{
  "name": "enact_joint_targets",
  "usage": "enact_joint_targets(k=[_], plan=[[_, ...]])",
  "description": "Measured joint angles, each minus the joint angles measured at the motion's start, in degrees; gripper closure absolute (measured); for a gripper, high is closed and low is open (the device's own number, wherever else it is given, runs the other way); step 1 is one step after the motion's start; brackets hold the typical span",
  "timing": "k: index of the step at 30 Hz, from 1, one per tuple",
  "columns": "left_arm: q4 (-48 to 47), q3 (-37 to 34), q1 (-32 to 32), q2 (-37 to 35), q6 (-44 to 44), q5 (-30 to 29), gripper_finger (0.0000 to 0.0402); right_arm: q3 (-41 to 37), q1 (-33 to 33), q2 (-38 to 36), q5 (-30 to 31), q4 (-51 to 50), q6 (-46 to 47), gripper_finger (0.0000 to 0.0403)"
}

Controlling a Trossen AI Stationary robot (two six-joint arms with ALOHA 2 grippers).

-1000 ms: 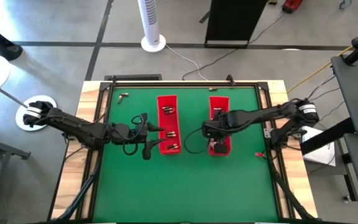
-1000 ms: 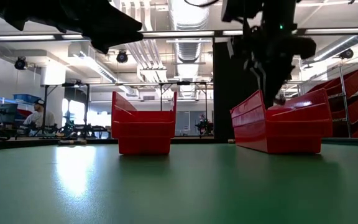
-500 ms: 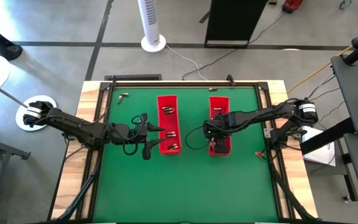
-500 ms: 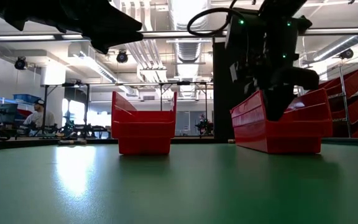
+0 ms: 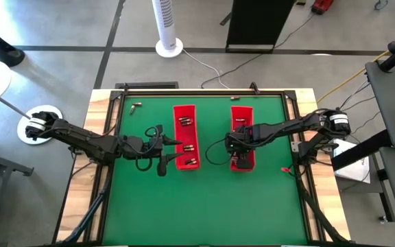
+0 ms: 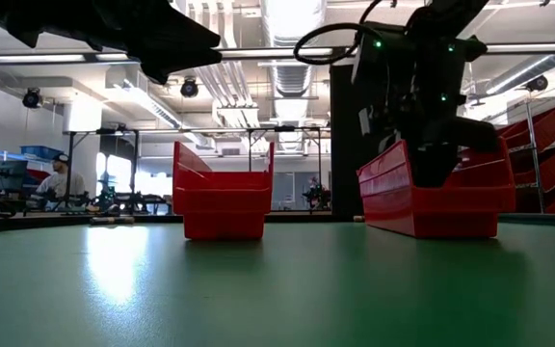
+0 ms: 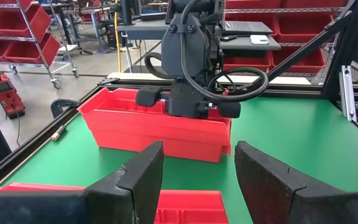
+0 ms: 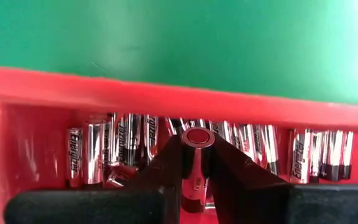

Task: Sort batteries
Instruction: Put the silver battery into the right red bin, then put the brown battery into the left red bin

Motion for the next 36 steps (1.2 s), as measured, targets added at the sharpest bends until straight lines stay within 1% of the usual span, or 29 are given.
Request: enact_joint_targets(k=[5, 9, 13, 15, 19, 22, 24, 26, 27, 29, 32, 36], plan=[[0.00, 0.00, 0.00, 0.00, -0.30, 0.00, 0.0223, -0.09, 0.00, 1.83, -0.01, 0.65, -0.75, 0.0361], [-0.08, 0.00, 0.00, 0.00, -0.48, 0.02, 0.0223, 0.04, 0.06, 3.63, -0.03, 1.29, -0.72, 0.0353], [-0.24, 0.00, -0.04, 0.00, -0.73, -0.01, 0.0223, 0.04, 0.03, 3.64, 0.02, 1.25, -0.18, 0.0347], [-0.58, 0.00, -0.04, 0.00, -1.40, -1.22, 0.0223, 0.02, 0.04, 3.41, 0.10, 1.13, 0.35, 0.0335], [-4.74, 0.00, 0.03, -1.08, -5.43, -6.31, 0.0223, 0.02, 0.10, 2.69, 0.13, -0.74, 0.95, 0.0294], [-9.99, 0.00, 0.11, -2.64, -8.52, -10.56, 0.0223, 1.43, 0.40, 1.67, 0.22, -4.40, 1.08, 0.0259], [-13.01, 0.00, 0.53, -4.17, -9.59, -11.70, 0.0223, 2.87, 0.92, 0.57, 0.98, -6.58, 0.96, 0.0236], [-15.58, 0.08, 2.09, -6.18, -11.45, -11.87, 0.0223, 4.43, 1.87, -0.82, 3.18, -8.52, 0.85, 0.0216], [-18.44, 0.43, 3.29, -7.38, -12.93, -11.92, 0.0223, 5.22, 2.42, -1.60, 4.43, -9.47, 0.68, 0.0207], [-25.35, 1.85, 6.81, -9.26, -16.97, -12.11, 0.0223, 6.91, 3.63, -3.45, 7.17, -11.05, 0.45, 0.0192], [-38.44, 4.66, 13.56, -10.37, -24.31, -11.94, 0.0223, 9.11, 5.81, -6.58, 11.03, -12.21, 0.93, 0.0174], [-54.89, 9.98, 23.14, -7.99, -34.60, -11.26, 0.0223, 11.09, 9.68, -11.14, 13.87, -12.19, 3.64, 0.0159]])
